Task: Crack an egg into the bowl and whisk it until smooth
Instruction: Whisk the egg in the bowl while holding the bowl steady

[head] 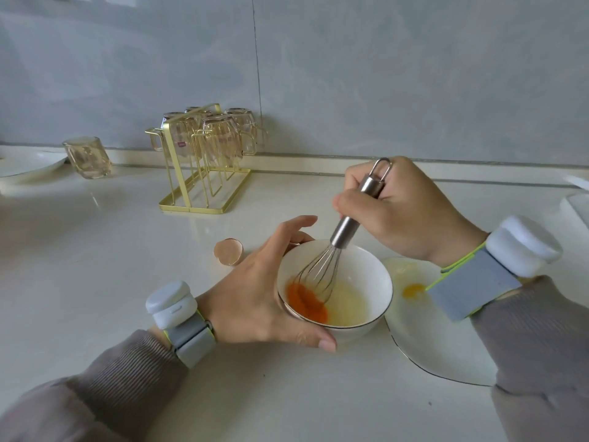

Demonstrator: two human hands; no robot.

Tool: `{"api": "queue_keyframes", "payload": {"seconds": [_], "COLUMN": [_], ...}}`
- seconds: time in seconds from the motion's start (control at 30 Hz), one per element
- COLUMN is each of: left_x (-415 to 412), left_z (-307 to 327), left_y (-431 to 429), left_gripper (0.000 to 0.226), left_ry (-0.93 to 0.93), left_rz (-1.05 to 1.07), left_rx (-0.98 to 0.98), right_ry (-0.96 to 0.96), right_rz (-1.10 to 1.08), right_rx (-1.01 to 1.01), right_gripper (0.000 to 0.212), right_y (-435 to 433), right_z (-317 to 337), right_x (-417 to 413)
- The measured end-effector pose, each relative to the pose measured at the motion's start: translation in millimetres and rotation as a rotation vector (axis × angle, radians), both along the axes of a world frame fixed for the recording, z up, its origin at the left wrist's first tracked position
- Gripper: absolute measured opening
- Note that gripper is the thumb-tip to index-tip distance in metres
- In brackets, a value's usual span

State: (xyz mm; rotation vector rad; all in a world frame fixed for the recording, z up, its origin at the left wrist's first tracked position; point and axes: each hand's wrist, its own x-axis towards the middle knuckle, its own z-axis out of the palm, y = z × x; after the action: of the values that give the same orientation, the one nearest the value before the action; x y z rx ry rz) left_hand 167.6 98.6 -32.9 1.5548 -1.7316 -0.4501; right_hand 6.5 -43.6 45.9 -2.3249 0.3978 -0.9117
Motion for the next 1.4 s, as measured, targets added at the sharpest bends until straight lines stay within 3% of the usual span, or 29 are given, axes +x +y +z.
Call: {"api": "queue_keyframes", "payload": {"seconds": [0.83,0.97,1.1,1.23,1.4], "left_x": [-1.8,-2.0,-1.5,-1.8,-2.0], "left_z": [1.1,1.4,1.7,1.9,2.4], "left_y": [-0.8,0.5,0.5,0.2,0.5], "left_gripper": [0.129,0.129,0.131,0.130,0.129], "left_ry": [-0.014,-0.019,-0.027,-0.022,-0.019], "left_rz": [0.017,0.006,0.018,0.014,0.022], "left_rx": [0.019,0.019,0.023,0.026,0.029], "right_ry": [-0.106,-0.136,-0.131,-0.140,-0.130], "right_rz": [-0.023,-0.133,-0.041,-0.143,-0.066], "right_rx": [-0.058,-0.115,-0.059,-0.139,-0.099], "right_gripper": [0.034,0.036,0.036,0.035,0.036], "right_y": [4.2,3.1,4.0,3.6,4.2], "right_z": [-7.3,-6.6,-8.6,-7.9,-10.4], "right_x": [-4.4,-4.8,-4.2,-6.0,-6.0]}}
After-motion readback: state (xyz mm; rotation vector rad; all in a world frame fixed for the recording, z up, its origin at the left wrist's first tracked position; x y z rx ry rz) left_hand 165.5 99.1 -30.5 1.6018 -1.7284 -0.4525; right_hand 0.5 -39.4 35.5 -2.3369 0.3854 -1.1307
